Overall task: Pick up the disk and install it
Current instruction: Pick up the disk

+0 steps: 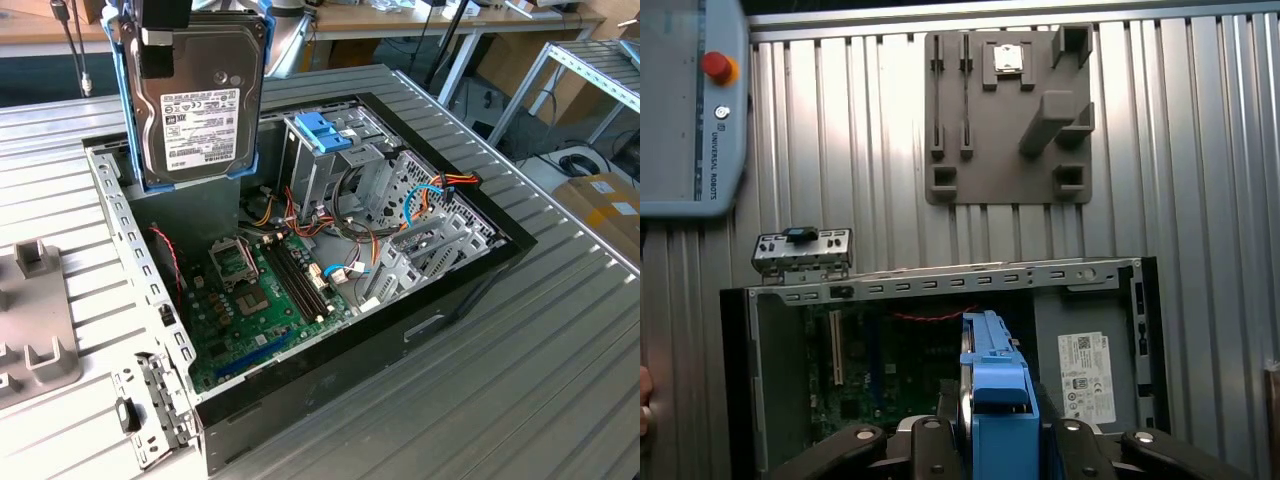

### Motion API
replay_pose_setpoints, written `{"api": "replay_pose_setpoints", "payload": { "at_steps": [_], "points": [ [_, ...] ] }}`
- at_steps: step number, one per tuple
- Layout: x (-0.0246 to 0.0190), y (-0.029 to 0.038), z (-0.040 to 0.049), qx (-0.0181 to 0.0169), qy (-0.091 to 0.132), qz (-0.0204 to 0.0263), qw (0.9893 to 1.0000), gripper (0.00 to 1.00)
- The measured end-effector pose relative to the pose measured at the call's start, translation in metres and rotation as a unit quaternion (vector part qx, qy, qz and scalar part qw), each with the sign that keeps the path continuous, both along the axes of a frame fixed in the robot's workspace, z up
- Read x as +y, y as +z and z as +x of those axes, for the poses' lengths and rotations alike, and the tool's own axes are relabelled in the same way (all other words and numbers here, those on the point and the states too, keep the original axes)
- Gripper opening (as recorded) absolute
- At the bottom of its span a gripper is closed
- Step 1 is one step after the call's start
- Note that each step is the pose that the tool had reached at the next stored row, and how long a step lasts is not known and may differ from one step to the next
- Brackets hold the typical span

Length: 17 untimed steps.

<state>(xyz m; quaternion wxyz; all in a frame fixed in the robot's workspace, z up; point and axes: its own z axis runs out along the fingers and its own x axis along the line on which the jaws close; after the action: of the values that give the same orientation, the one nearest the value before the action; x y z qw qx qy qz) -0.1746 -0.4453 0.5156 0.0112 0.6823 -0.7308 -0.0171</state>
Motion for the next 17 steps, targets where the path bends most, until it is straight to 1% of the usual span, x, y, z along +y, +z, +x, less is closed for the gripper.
{"api": "replay_pose_setpoints", "payload": {
  "at_steps": [6, 8, 17],
  "points": [
    [-0.004, 0.0, 0.0, 0.0, 0.0, 0.0, 1.0, 0.37],
    [-0.0064, 0.0, 0.0, 0.0, 0.0, 0.0, 1.0, 0.37],
    [-0.0132, -0.0001, 0.0, 0.0, 0.0, 0.0, 1.0, 0.37]
  ]
}}
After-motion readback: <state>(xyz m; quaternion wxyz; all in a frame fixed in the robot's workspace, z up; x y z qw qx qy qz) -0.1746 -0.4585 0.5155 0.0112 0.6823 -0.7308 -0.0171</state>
